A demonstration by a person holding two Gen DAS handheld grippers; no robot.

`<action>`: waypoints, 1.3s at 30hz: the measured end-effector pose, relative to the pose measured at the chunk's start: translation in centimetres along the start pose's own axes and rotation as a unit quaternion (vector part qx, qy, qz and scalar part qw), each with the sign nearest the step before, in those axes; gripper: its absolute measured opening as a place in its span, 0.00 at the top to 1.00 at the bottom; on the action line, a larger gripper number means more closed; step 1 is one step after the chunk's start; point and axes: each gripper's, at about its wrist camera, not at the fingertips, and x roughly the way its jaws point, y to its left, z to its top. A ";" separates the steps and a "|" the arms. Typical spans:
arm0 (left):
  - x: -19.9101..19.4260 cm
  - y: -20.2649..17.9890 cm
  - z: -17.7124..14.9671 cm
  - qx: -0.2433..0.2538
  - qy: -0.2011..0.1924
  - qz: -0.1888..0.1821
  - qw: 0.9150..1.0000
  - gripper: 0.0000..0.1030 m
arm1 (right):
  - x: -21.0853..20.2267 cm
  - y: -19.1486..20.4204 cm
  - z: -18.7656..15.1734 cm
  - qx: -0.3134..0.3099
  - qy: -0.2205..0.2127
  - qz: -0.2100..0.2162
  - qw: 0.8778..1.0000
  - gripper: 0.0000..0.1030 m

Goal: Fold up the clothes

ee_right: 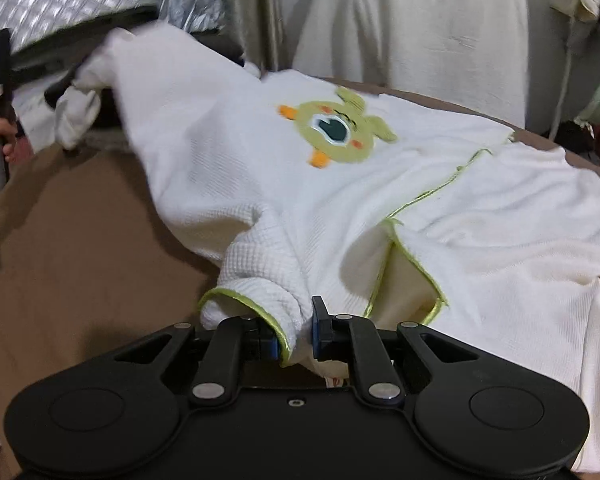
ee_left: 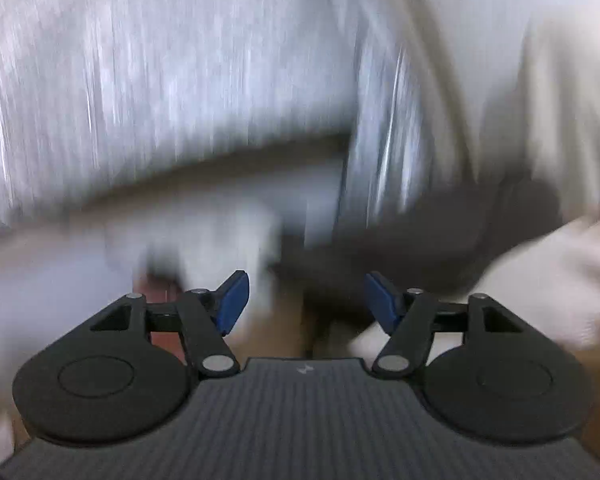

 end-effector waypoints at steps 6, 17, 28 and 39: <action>4.7 4.9 -1.7 -0.149 0.195 -0.133 0.960 0.43 | 0.5 1.1 -1.0 -0.052 0.049 -0.004 0.997 0.86; 2.4 1.2 -1.3 -0.161 0.187 -0.184 0.952 0.38 | -2.6 5.3 5.3 -0.077 -0.007 0.120 0.990 0.45; 7.4 4.1 -4.6 -0.150 0.337 -0.260 0.892 0.37 | 21.9 15.6 21.8 -0.041 0.062 0.108 0.991 0.38; 8.5 7.6 -4.2 -0.191 0.330 -0.274 0.883 0.37 | 10.3 15.4 9.4 -0.191 -0.004 0.154 0.969 0.93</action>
